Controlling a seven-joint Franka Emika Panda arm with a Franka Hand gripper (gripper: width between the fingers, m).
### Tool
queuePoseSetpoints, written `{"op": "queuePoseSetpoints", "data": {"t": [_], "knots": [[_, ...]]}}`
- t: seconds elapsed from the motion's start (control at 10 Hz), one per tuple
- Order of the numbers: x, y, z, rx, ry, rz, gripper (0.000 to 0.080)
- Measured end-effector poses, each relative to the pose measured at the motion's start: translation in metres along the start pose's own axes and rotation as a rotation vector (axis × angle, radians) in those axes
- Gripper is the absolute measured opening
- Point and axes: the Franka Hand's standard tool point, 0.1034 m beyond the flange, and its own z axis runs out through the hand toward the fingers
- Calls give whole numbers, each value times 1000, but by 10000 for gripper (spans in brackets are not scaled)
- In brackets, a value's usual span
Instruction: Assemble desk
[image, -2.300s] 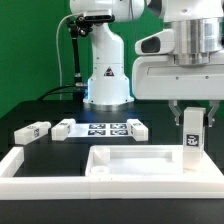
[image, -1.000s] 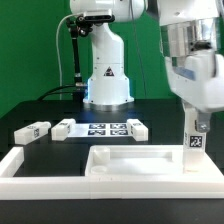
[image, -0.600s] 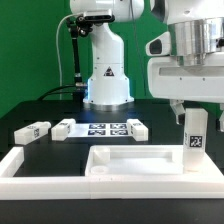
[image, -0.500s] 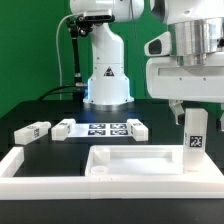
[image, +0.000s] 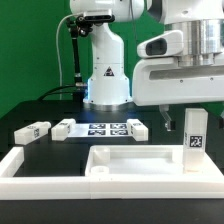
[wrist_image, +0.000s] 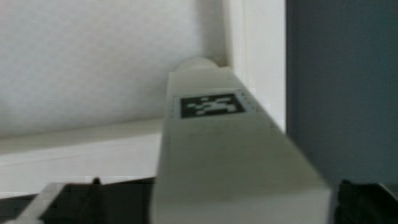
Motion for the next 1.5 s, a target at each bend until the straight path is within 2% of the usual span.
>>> {"op": "queuePoseSetpoints", "data": {"t": [0.1,0.2,0.3,0.7,1.0,1.2,1.5], "knots": [[0,1,0,0,0,4,639],[0,0,0,0,0,47,482],[0,1,0,0,0,117,288],[0,6,1,-18,7,576,291],[1,12,2,5,-17,1026,291],[-1,14,3,36,-27,1317,292],[-3,13,3,44,-40,1447,292]]}}
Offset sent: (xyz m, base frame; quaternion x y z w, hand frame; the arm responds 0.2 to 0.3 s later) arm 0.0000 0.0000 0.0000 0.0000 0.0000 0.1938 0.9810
